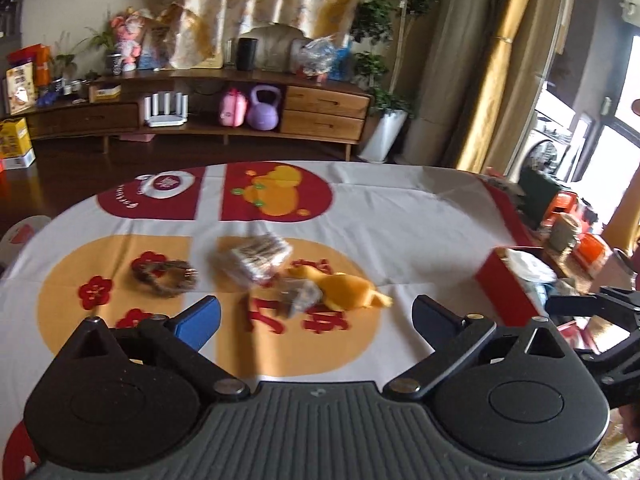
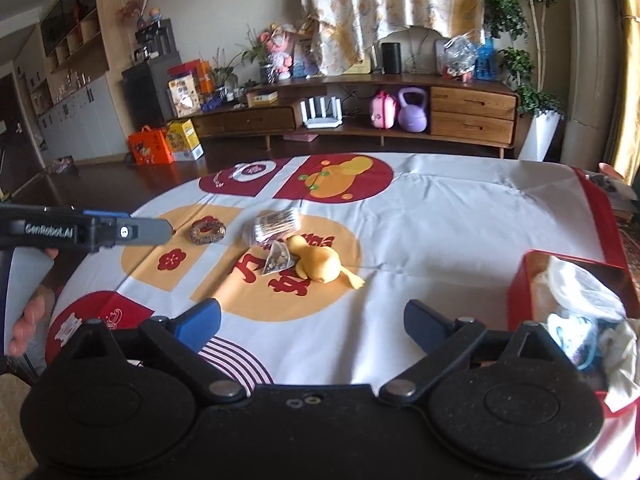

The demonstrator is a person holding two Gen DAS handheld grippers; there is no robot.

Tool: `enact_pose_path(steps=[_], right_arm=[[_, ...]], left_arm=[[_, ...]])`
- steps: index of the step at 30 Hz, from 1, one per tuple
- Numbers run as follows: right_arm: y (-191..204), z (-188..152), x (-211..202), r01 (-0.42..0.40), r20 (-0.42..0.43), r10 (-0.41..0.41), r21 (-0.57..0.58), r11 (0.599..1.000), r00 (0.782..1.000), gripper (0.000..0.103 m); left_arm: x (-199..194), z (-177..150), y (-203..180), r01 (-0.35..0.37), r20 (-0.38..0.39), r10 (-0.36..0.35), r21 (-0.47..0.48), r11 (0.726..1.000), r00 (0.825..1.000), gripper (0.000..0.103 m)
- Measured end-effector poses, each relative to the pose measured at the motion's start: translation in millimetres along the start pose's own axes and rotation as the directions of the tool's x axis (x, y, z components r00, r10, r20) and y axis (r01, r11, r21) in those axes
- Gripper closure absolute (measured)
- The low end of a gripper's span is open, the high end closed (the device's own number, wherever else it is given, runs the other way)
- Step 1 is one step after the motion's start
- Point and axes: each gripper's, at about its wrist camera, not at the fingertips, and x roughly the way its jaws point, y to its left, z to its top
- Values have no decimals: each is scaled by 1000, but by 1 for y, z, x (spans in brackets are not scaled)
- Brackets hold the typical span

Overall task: Organize soft objects
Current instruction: 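Move the left tool to the brown hair tie while the right approaches the yellow duck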

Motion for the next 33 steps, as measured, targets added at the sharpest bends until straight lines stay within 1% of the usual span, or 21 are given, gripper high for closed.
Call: enact_pose_path(steps=[5, 8, 11, 15, 19, 25, 27, 33], right_arm=[[8, 5, 23, -38, -36, 37, -30, 999, 999, 4], [10, 10, 37, -55, -63, 52, -39, 998, 997, 4], [8, 15, 54, -92, -95, 87, -40, 995, 992, 4], [3, 18, 79, -83, -115, 75, -68, 994, 990, 4], [-4, 24, 105, -80, -140, 67, -86, 993, 988, 6], [-14, 31, 142, -80, -177, 58, -115, 990, 982, 11], [-17, 33, 154, -88, -191, 65, -118, 989, 980, 14], [-19, 37, 183, -94, -214, 57, -164, 982, 975, 18]], left_arm=[[20, 6, 39, -59, -25, 58, -45, 997, 998, 1], [36, 7, 57, -122, -36, 121, -44, 992, 992, 1], [56, 5, 72, -151, -51, 149, -40, 988, 988, 1], [86, 3, 88, -216, -67, 214, -32, 976, 975, 1], [113, 0, 102, -262, -66, 259, -30, 965, 964, 1], [147, -5, 113, -284, -90, 281, -24, 958, 955, 1], [157, -5, 114, -296, -99, 293, -19, 955, 951, 1], [182, -2, 118, -333, -116, 329, -17, 943, 937, 1]])
